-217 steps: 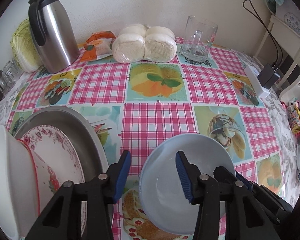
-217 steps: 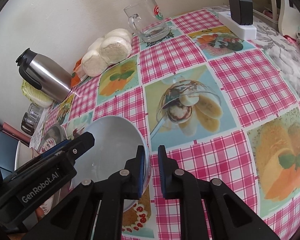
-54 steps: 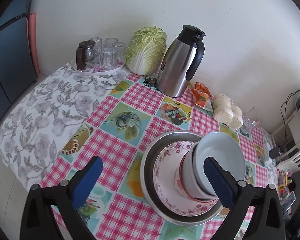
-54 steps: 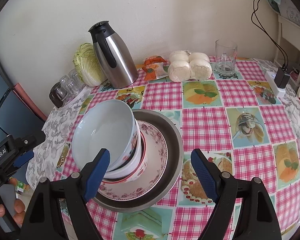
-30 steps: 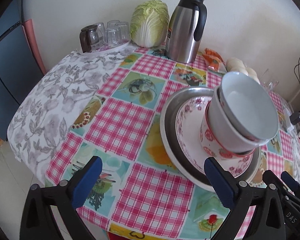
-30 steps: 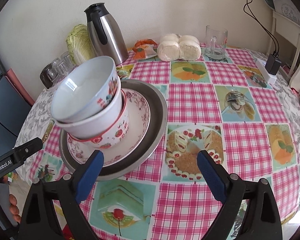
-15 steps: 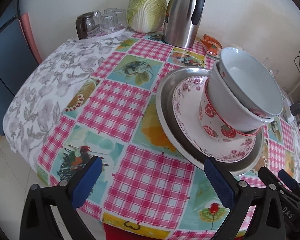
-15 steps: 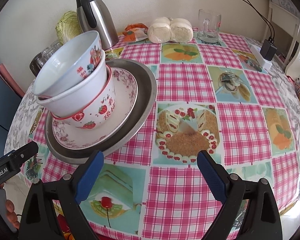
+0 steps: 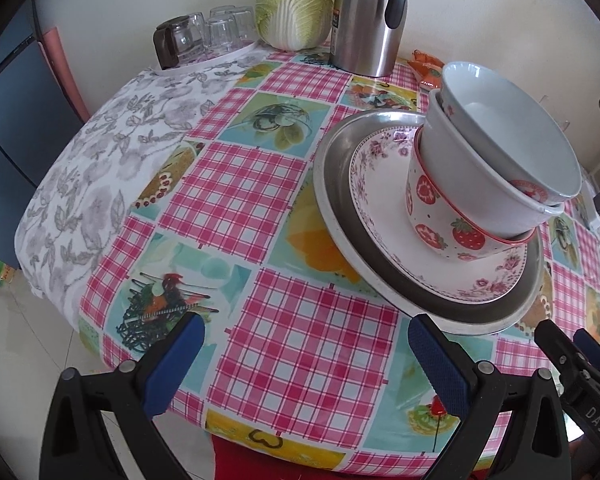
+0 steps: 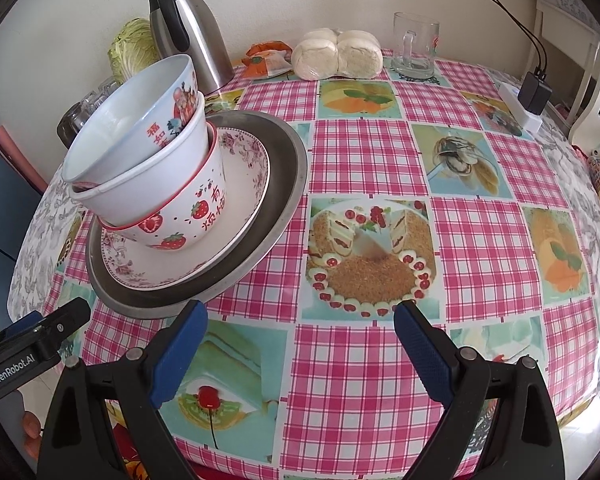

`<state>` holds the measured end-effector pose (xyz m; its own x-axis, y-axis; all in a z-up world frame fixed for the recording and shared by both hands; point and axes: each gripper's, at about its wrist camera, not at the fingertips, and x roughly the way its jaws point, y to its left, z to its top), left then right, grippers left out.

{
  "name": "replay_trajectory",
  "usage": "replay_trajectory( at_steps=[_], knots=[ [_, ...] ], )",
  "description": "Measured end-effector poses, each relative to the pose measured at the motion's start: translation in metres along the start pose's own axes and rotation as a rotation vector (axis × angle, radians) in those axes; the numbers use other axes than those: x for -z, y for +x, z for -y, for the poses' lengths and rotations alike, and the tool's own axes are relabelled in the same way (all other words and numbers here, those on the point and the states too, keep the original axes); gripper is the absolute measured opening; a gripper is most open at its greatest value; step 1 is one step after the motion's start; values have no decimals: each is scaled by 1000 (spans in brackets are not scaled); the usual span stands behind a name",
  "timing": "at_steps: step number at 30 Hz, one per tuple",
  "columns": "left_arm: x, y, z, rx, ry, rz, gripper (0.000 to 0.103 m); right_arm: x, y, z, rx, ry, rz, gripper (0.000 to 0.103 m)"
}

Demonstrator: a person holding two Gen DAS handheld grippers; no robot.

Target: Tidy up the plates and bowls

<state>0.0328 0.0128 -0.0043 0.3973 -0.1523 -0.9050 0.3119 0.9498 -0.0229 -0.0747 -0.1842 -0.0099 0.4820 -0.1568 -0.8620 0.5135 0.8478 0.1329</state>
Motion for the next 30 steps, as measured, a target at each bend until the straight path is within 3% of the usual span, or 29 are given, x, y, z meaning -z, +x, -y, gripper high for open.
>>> replay_trajectory(
  at_steps=[30],
  knots=[
    [-3,7,2,-17,2,-17,103,-1,3,1,22,2,-13,95]
  ],
)
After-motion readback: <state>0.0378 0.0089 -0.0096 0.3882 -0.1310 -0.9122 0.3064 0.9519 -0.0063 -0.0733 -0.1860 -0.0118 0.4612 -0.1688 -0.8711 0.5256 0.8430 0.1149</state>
